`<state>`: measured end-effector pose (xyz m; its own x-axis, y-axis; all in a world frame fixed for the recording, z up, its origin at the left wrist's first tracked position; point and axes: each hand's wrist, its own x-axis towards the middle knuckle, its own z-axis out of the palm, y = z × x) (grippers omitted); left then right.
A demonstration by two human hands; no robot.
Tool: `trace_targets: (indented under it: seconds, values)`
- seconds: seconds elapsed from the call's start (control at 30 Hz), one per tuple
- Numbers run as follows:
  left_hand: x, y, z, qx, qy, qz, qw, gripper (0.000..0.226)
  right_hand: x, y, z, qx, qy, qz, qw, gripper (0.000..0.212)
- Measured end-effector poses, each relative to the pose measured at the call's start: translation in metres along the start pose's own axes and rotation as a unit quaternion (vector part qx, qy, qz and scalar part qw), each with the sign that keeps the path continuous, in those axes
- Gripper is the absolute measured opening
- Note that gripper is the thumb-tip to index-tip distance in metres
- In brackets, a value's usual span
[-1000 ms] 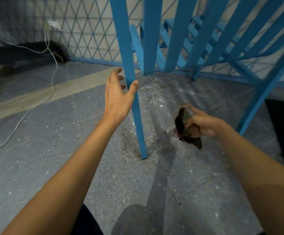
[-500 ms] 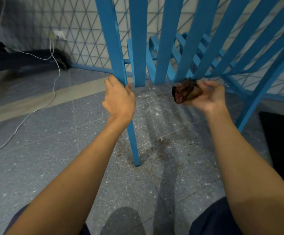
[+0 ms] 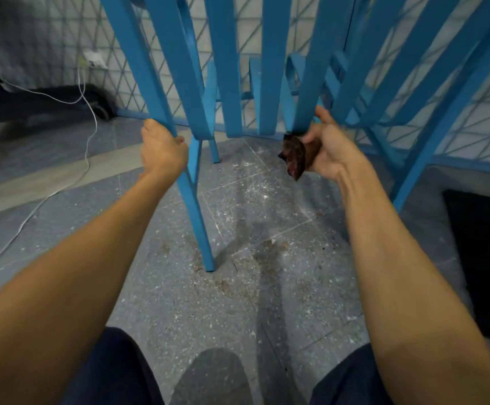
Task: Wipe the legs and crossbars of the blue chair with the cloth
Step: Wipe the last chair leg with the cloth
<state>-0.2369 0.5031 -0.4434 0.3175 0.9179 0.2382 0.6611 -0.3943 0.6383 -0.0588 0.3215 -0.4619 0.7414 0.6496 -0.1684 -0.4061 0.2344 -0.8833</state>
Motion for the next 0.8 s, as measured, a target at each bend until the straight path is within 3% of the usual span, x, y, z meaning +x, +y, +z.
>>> trace_targets:
  seconds: [0.13,0.27,0.37,0.47,0.6,0.7,0.8]
  values:
    - [0.031,-0.014,0.001,-0.009,0.0,-0.019,1.0,0.048,-0.011,0.009,0.029,-0.035,0.014,-0.016,0.999,0.084]
    - [0.06,-0.027,-0.006,0.006,-0.022,-0.03,0.999,0.049,-0.022,0.026,0.051,-0.025,0.006,-0.029,0.999,0.067]
    - [0.074,-0.031,-0.014,0.017,-0.056,-0.018,0.998,0.049,-0.032,0.031,0.054,-0.068,0.0,-0.025,0.997,0.072]
    - [0.07,-0.031,-0.019,0.098,-0.141,0.004,0.985,0.045,-0.047,0.025,0.033,-0.164,-0.029,0.031,0.986,0.081]
    - [0.031,-0.009,-0.022,0.226,-0.27,0.029,0.935,0.042,-0.079,0.003,-0.022,-0.264,-0.052,0.149,0.952,0.074]
    - [-0.008,0.021,-0.009,0.194,-0.205,0.144,0.948,0.033,-0.104,-0.017,-0.069,-0.327,0.01,0.179,0.928,0.062]
    - [-0.063,0.055,0.006,0.005,-0.073,0.265,0.962,0.033,-0.128,-0.042,-0.102,-0.383,0.068,0.219,0.895,0.057]
